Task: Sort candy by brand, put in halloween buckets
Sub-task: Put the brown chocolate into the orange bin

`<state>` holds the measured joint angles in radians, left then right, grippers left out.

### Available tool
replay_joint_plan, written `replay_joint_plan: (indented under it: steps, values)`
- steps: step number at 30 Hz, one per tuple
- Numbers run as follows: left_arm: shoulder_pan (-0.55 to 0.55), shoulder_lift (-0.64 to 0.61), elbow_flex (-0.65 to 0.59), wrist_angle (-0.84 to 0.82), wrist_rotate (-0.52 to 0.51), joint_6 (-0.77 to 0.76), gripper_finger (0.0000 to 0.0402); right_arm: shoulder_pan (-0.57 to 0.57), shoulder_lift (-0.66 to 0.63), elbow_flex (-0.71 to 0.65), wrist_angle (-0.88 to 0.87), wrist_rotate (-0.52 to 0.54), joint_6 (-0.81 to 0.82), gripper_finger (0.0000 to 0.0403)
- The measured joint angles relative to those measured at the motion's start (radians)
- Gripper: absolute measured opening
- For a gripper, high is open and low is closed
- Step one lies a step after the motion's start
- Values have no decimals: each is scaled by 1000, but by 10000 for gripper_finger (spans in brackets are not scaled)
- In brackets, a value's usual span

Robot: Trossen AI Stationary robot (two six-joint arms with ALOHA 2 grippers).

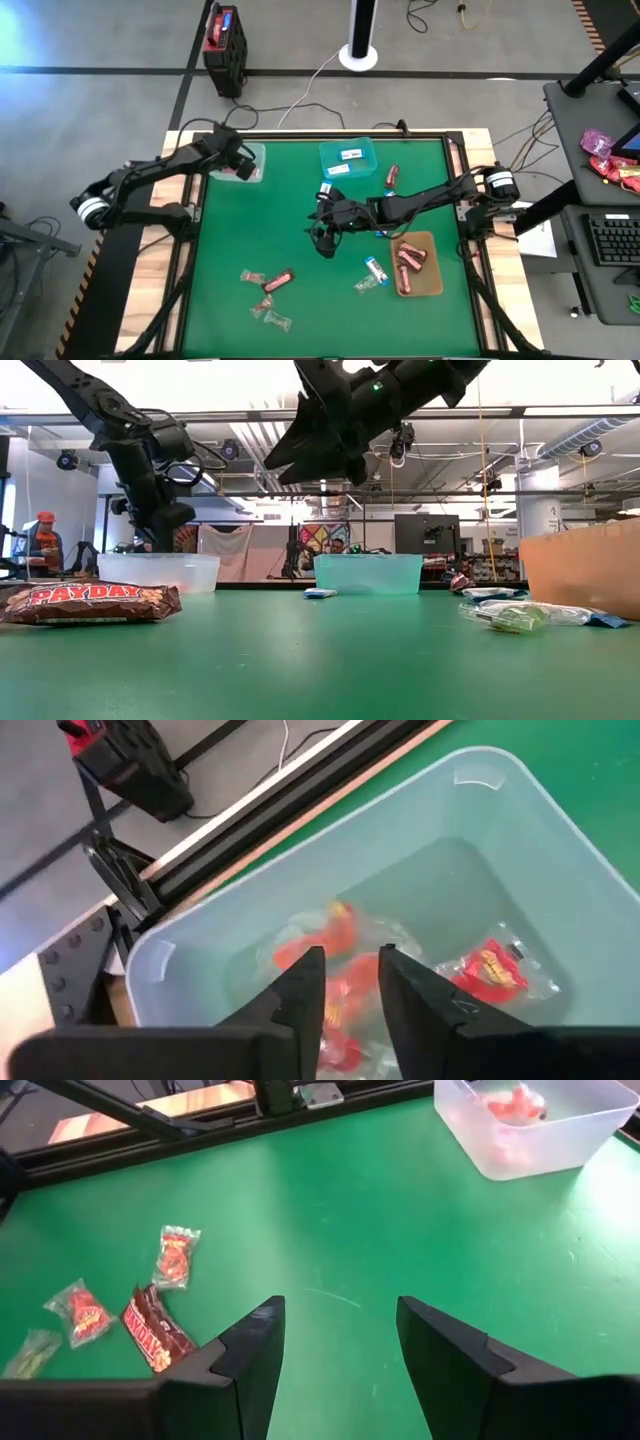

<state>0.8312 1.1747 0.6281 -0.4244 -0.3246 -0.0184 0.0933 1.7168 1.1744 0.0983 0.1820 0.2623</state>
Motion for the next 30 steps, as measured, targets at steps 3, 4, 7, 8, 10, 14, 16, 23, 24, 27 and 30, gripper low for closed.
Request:
replay_joint_plan:
  steps: [3, 4, 7, 8, 10, 14, 16, 23, 24, 27, 30]
  values:
    - [-12, -29, 0, -33, 10, -23, 95, 0, 0, 0, -26, -9, 14, 187]
    - [-18, -40, 0, -43, 11, -30, 98, 0, -1, 0, -36, -15, 20, 187]
    - [-45, -85, 0, -78, 26, -66, 104, 0, -2, -1, -48, -35, 27, 187]
    - [-62, -104, 0, -92, 53, -86, 104, 0, -2, -1, -48, -43, 26, 187]
    - [-112, -142, -5, -95, 149, -135, 105, 0, -2, -1, -53, -83, 26, 187]
    - [-316, -216, -35, -59, 303, -226, 105, 0, -2, -1, -115, -135, 27, 187]
    - [-463, -245, -50, -58, 316, -266, 105, 2, -2, -1, -150, -138, 34, 187]
    - [-1074, -259, -81, -8, 246, -462, 105, 24, -2, -1, -224, -138, 40, 187]
    - [-1157, -251, -81, 4, 201, -502, 105, 29, -2, -1, -225, -138, 39, 187]
    - [-1378, -214, -81, 55, 19, -600, 105, 42, -2, -1, -226, -138, 39, 187]
    - [-1539, -153, -81, 94, -184, -678, 105, 49, -2, -1, -226, -138, 41, 187]
